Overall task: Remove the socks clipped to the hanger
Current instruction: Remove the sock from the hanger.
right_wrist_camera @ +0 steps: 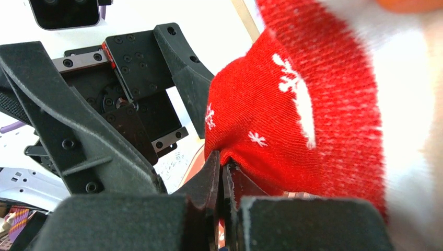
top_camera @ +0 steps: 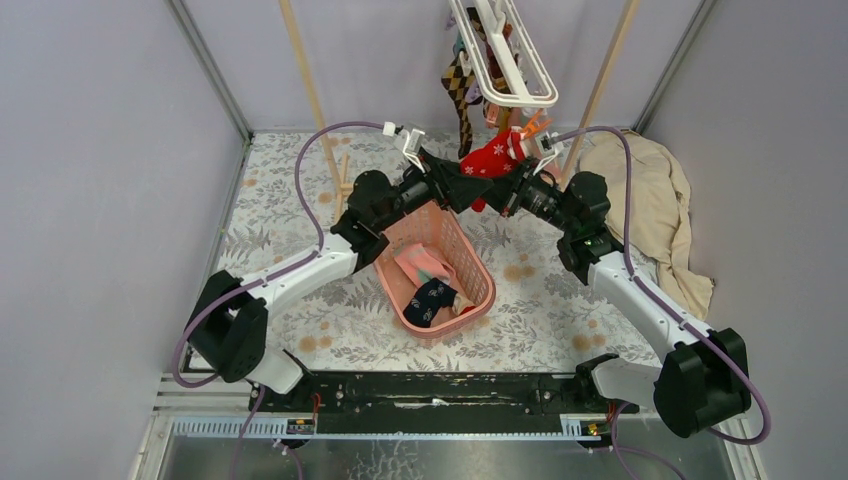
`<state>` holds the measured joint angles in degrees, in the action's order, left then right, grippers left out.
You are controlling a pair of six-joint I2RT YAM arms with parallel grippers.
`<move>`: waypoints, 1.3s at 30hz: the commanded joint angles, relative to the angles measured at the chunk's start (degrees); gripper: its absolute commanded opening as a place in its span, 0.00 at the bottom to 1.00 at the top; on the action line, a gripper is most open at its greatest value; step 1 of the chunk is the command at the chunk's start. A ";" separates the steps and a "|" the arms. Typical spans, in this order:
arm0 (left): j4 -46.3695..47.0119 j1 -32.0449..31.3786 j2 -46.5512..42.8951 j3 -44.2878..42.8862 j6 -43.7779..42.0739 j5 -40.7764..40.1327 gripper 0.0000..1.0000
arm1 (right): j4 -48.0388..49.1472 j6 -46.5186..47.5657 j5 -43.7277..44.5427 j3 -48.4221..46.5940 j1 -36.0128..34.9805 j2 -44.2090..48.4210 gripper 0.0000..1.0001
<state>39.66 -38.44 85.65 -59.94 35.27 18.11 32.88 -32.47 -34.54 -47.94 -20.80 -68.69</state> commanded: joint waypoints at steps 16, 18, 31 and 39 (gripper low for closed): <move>7.57 2.47 3.76 -2.74 4.49 2.10 0.34 | 0.85 1.19 -2.31 -0.40 -0.56 1.89 0.00; 7.56 2.86 3.42 -2.59 4.74 2.19 0.28 | 0.66 1.22 -2.36 -0.31 -0.57 2.02 0.05; 7.53 6.38 2.22 -1.68 8.15 4.86 0.15 | -5.43 4.63 5.37 3.46 3.90 11.71 0.49; 6.02 7.27 1.27 -1.89 7.71 6.07 0.15 | 20.02 -13.87 0.10 10.50 20.13 10.46 0.49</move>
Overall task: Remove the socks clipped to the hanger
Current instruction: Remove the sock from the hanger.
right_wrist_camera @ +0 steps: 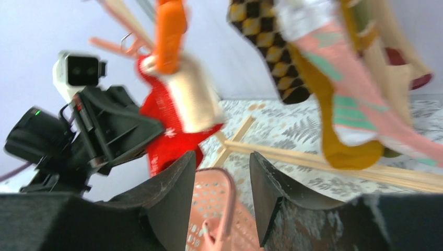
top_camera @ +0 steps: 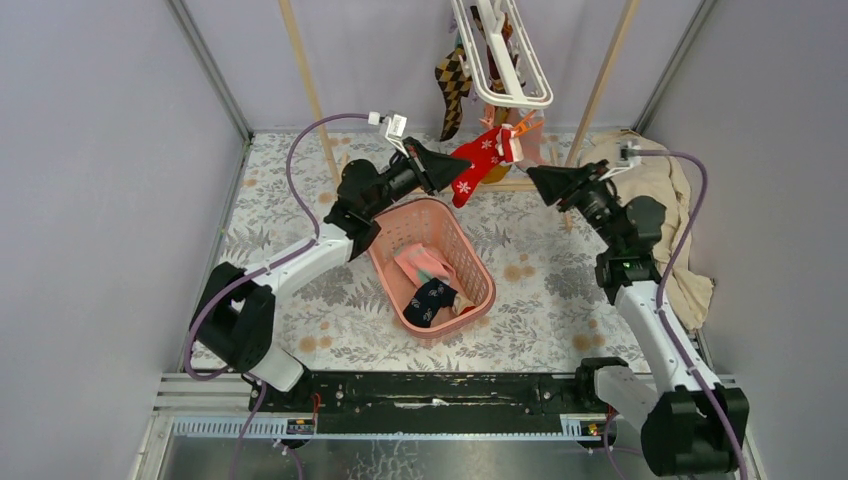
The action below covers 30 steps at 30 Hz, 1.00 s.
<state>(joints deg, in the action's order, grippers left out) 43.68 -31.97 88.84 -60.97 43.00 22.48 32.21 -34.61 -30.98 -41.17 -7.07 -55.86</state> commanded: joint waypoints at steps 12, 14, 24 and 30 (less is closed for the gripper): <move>-6.46 1.14 -1.04 -5.13 -3.61 3.96 0.16 | 59.85 -39.96 -8.25 2.44 16.96 -22.26 0.48; -6.59 1.03 -0.74 -5.06 -4.47 2.78 0.16 | 50.90 -35.26 -8.41 2.28 16.96 -18.64 0.48; -13.58 -6.05 -0.67 -7.06 -18.21 -12.10 0.15 | -22.79 -2.79 11.90 -16.61 9.87 -2.96 0.47; -15.86 -12.00 -0.55 -8.21 -26.48 -24.36 0.15 | -39.19 -0.84 19.86 -27.42 3.15 -4.79 0.51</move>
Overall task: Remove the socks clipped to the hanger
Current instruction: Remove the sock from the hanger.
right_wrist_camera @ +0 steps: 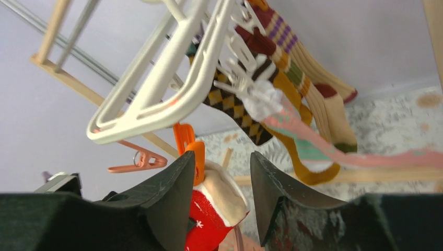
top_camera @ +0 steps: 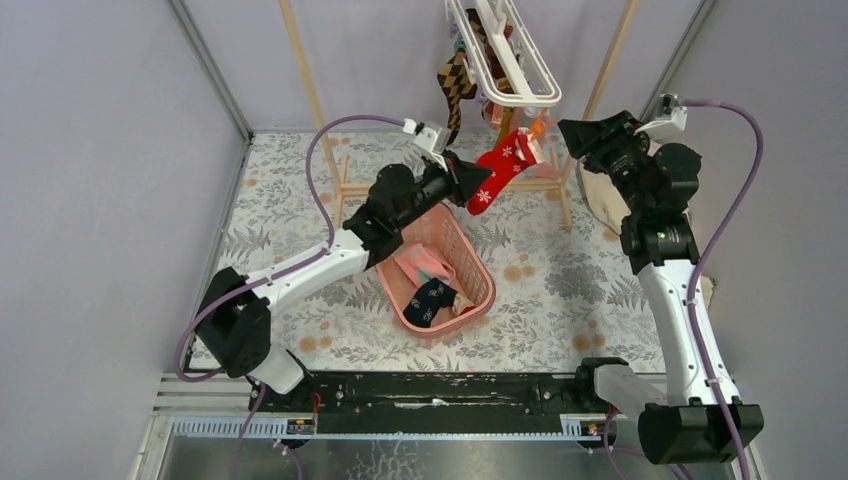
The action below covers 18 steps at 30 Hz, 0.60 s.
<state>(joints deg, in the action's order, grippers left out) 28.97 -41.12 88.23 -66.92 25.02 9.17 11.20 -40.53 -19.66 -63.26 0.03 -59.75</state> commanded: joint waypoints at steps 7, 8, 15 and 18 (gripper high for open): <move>-1.37 -7.85 1.48 -3.60 -15.36 -20.44 0.15 | -27.83 8.50 18.36 -11.61 -9.48 -1.96 0.52; -1.37 -8.51 1.67 -3.72 -16.22 -21.49 0.15 | -28.41 8.90 19.23 -12.10 -9.90 -1.95 0.53; -0.15 -12.16 3.19 -5.08 -21.64 -28.61 0.15 | -32.46 11.24 24.57 -17.50 -13.14 -3.62 0.51; 0.23 -13.28 4.10 -5.77 -23.43 -30.68 0.15 | -33.01 11.80 25.85 -19.44 -14.72 -4.16 0.51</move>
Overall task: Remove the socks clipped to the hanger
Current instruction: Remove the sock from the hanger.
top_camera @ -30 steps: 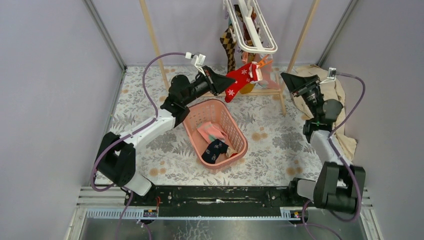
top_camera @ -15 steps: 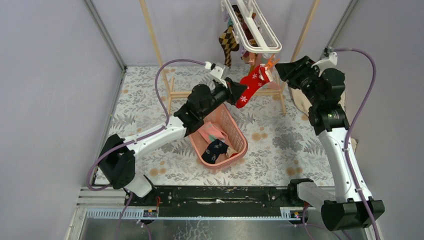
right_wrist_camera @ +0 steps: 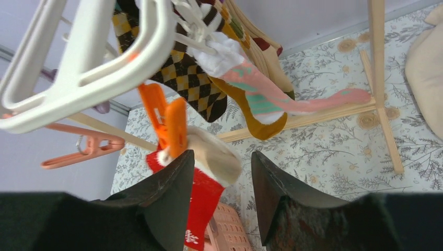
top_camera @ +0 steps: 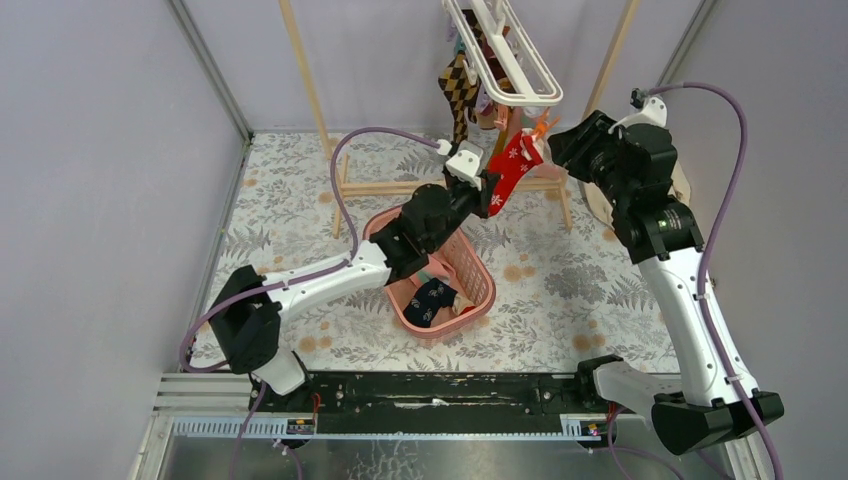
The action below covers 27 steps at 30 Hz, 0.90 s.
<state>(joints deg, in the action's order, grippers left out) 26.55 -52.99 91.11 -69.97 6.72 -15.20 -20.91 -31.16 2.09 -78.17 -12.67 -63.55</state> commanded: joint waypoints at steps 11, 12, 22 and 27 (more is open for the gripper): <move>3.30 -4.52 2.97 -4.76 -11.02 -11.05 0.15 | -2.73 4.56 11.49 -10.35 -8.20 -3.60 0.53; 3.33 -4.76 3.17 -4.95 -11.41 -11.46 0.15 | -2.71 4.83 12.28 -10.81 -8.67 -4.26 0.53; 3.68 -5.46 3.32 -4.86 -13.23 -12.74 0.15 | -0.57 6.15 19.10 -12.64 -12.05 -7.20 0.53; 3.95 -5.53 3.69 -4.78 -14.04 -13.26 0.15 | 0.32 6.85 22.30 -13.15 -13.37 -7.03 0.52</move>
<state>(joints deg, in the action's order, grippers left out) 26.94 -58.15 94.24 -73.28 -5.26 -26.22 -24.49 -25.76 19.53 -87.94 -24.75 -71.26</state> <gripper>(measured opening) 0.151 0.523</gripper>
